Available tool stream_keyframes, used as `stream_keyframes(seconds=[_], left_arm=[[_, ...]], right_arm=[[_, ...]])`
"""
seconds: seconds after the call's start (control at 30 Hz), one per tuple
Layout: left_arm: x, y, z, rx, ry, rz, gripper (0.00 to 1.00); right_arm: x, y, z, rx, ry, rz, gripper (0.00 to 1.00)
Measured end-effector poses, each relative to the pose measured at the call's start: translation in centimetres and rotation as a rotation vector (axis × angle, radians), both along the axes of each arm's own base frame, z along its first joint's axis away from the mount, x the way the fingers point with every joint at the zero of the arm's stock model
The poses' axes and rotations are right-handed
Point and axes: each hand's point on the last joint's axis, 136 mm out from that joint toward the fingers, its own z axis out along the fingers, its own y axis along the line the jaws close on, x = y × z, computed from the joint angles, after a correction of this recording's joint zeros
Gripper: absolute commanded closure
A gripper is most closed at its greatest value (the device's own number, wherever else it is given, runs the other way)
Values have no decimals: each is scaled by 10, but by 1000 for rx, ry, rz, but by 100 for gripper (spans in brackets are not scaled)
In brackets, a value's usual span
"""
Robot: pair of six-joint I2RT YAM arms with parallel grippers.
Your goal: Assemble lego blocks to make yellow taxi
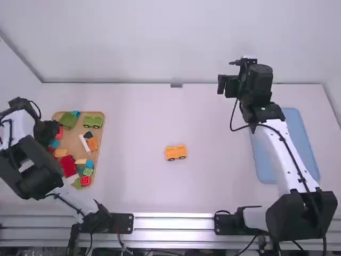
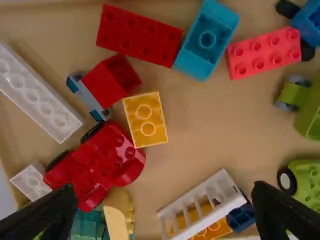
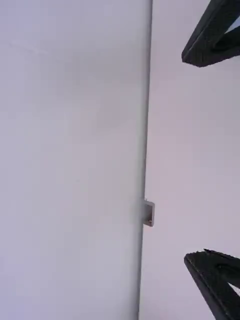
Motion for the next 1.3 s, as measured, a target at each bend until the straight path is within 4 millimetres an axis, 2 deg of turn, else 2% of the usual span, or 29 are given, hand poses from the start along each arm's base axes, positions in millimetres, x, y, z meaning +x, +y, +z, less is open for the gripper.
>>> stream_keyframes(seconds=[0.2,0.23,0.3,0.37,0.6,0.8,0.97,1.17,1.3], left_arm=[[-1,-1,-33,-55,63,1,14],[-3,-1,-44,-71,81,4,18],[-2,0,-50,-78,88,4,20],[-3,-1,-60,-86,97,5,27],[2,4,-68,-59,67,7,37],[-7,-3,-82,-74,90,8,36],[-8,4,-83,-41,92,36,38],[-9,10,-88,1,91,71,46],[-7,14,-91,22,77,71,45]], right_arm=[[0,0,0,2,0,2,1],[0,0,0,0,0,1,2],[0,0,0,2,1,-1,2],[0,0,0,3,1,-1,2],[0,0,0,0,0,-1,2],[0,0,0,0,0,-1,2],[0,1,0,0,0,1,2],[0,3,0,2,0,5,2],[0,3,0,0,0,7,2]])
